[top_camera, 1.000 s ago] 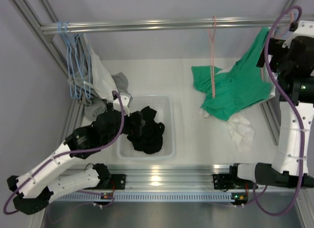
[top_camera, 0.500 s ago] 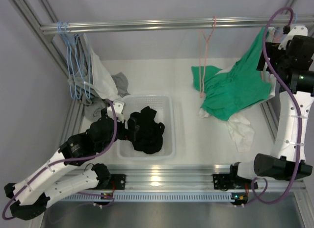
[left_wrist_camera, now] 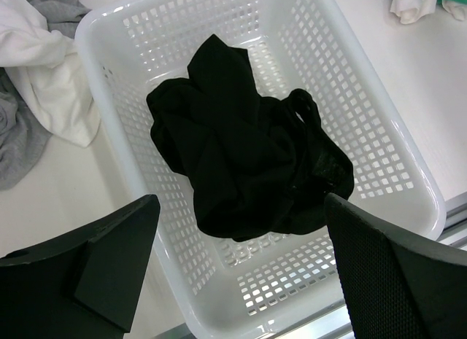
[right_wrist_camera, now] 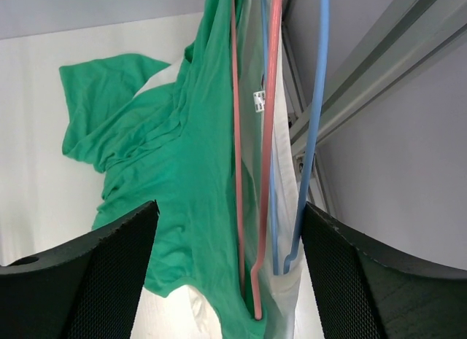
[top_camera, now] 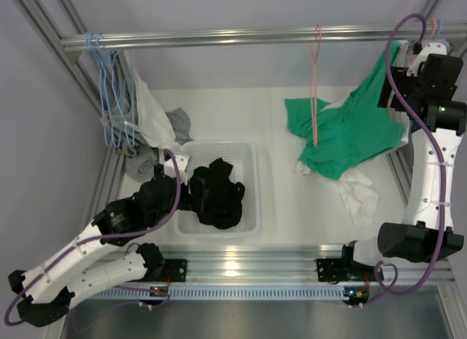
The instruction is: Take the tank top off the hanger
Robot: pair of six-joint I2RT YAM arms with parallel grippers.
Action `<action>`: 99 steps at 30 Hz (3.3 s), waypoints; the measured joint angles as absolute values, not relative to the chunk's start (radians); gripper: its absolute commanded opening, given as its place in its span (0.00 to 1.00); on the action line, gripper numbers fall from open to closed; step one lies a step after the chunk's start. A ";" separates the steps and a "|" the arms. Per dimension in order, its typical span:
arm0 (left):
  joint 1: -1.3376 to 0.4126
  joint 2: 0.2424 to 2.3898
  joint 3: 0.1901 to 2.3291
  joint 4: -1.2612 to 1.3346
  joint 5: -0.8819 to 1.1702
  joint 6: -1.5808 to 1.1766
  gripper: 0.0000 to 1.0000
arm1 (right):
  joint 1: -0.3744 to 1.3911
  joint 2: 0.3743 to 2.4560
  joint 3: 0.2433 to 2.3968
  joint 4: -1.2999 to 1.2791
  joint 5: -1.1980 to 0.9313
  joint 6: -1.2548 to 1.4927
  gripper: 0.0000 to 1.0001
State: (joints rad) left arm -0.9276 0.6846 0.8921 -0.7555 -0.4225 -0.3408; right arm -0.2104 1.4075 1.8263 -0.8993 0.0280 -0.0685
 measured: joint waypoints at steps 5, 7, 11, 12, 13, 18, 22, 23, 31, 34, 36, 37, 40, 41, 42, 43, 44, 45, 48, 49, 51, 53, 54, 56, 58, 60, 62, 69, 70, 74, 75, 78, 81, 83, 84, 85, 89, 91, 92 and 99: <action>-0.928 0.678 0.892 -0.756 -0.422 -0.341 0.99 | -0.205 1.410 1.820 -0.900 0.028 -0.068 0.72; -0.928 0.676 0.892 -0.756 -0.421 -0.341 0.99 | -0.199 1.412 1.820 -0.900 0.031 -0.068 0.72; -0.928 0.676 0.891 -0.755 -0.418 -0.341 0.99 | -0.176 1.414 1.820 -0.900 0.073 -0.068 0.76; -0.928 0.677 0.891 -0.755 -0.416 -0.340 0.99 | -0.169 1.412 1.820 -0.900 0.090 -0.068 0.76; -0.928 0.677 0.890 -0.754 -0.416 -0.340 0.99 | -0.164 1.409 1.820 -0.900 0.105 -0.067 0.76; -0.928 0.677 0.887 -0.753 -0.415 -0.340 0.99 | -0.159 1.360 1.821 -0.899 0.133 -0.060 0.76; -0.928 0.677 0.886 -0.752 -0.415 -0.338 0.99 | -0.144 1.309 1.828 -0.897 0.126 -0.059 0.75; -0.928 0.677 0.886 -0.752 -0.415 -0.337 0.99 | -0.139 1.302 1.829 -0.893 0.123 -0.059 0.75; -0.928 0.677 0.884 -0.751 -0.416 -0.337 0.99 | -0.133 1.356 1.829 -0.887 0.110 -0.060 0.74; -0.928 0.677 0.881 -0.751 -0.416 -0.337 0.99 | -0.133 1.391 1.829 -0.888 0.110 -0.060 0.73; -0.928 0.679 0.881 -0.750 -0.416 -0.337 0.99 | -0.133 1.412 1.829 -0.888 0.110 -0.060 0.73; -0.928 0.679 0.881 -0.749 -0.416 -0.337 0.99 | -0.133 1.418 1.829 -0.888 0.110 -0.060 0.73; -0.928 0.682 0.881 -0.749 -0.416 -0.337 0.99 | -0.133 1.436 1.829 -0.888 0.119 -0.061 0.73; -0.928 0.683 0.881 -0.749 -0.416 -0.337 0.99 | -0.133 1.443 1.829 -0.888 0.125 -0.061 0.73; -0.928 0.683 0.881 -0.749 -0.416 -0.337 0.99 | -0.133 1.449 1.829 -0.887 0.133 -0.061 0.72; -0.928 0.683 0.881 -0.749 -0.416 -0.337 0.99 | -0.133 1.454 1.829 -0.887 0.139 -0.061 0.66; -0.928 0.684 0.881 -0.749 -0.416 -0.337 0.99 | -0.133 1.460 1.829 -0.887 0.143 -0.063 0.60; -0.928 0.684 0.881 -0.749 -0.416 -0.337 0.99 | -0.133 1.465 1.829 -0.888 0.146 -0.065 0.52; -0.928 0.683 0.881 -0.748 -0.416 -0.337 0.99 | -0.133 1.474 1.829 -0.887 0.145 -0.067 0.39; -0.928 0.683 0.881 -0.748 -0.416 -0.337 0.99 | -0.133 1.476 1.829 -0.887 0.138 -0.067 0.31; -0.928 0.684 0.881 -0.748 -0.416 -0.337 0.99 | -0.133 1.478 1.829 -0.886 0.126 -0.067 0.29; -0.928 0.683 0.880 -0.748 -0.416 -0.337 0.99 | -0.133 1.479 1.827 -0.878 0.106 -0.067 0.21; -0.928 0.683 0.880 -0.748 -0.416 -0.337 0.99 | -0.133 1.479 1.827 -0.873 0.097 -0.065 0.18; -0.928 0.683 0.880 -0.748 -0.416 -0.337 0.99 | -0.133 1.478 1.818 -0.848 0.074 -0.062 0.00; -0.928 0.684 0.880 -0.748 -0.416 -0.337 0.99 | -0.134 1.472 1.794 -0.823 0.056 -0.050 0.00; -0.928 0.690 0.880 -0.748 -0.415 -0.337 0.99 | -0.133 1.460 1.757 -0.787 0.024 -0.043 0.00; -0.928 0.694 0.880 -0.748 -0.415 -0.337 0.99 | -0.133 1.445 1.719 -0.752 -0.001 -0.035 0.00; -0.928 0.709 0.879 -0.747 -0.409 -0.336 0.99 | -0.133 1.355 1.631 -0.642 -0.068 -0.007 0.00; -0.928 0.709 0.878 -0.747 -0.409 -0.336 0.99 | -0.133 1.341 1.626 -0.630 -0.075 -0.002 0.00; -0.928 0.709 0.876 -0.746 -0.409 -0.336 0.99 | -0.133 1.297 1.623 -0.588 -0.103 0.020 0.00; -0.928 0.709 0.876 -0.745 -0.409 -0.337 0.99 | -0.133 1.288 1.623 -0.576 -0.110 0.024 0.00; -0.928 0.709 0.876 -0.743 -0.409 -0.337 0.99 | -0.133 1.262 1.621 -0.554 -0.128 0.030 0.00; -0.928 0.709 0.876 -0.741 -0.409 -0.337 0.99 | -0.133 1.227 1.592 -0.534 -0.141 0.038 0.00; -0.928 0.710 0.876 -0.741 -0.408 -0.337 0.99 | -0.133 1.187 1.549 -0.523 -0.142 0.054 0.00; -0.928 0.710 0.877 -0.741 -0.408 -0.337 0.99 | -0.133 1.163 1.523 -0.519 -0.143 0.060 0.00; -0.928 0.712 0.878 -0.741 -0.407 -0.337 0.99 | -0.133 1.134 1.492 -0.516 -0.146 0.068 0.00; -0.927 0.730 0.911 -0.738 -0.391 -0.338 0.99 | -0.133 1.004 1.367 -0.519 -0.160 0.086 0.00; -0.927 0.745 0.948 -0.729 -0.371 -0.342 0.99 | -0.133 0.937 1.316 -0.527 -0.167 0.093 0.00; -0.927 0.756 0.973 -0.711 -0.348 -0.345 0.99 | -0.133 0.900 1.296 -0.538 -0.174 0.098 0.00; -0.944 0.955 1.190 -0.496 -0.102 -0.365 0.99 | -0.133 0.683 1.285 -0.698 -0.198 0.117 0.00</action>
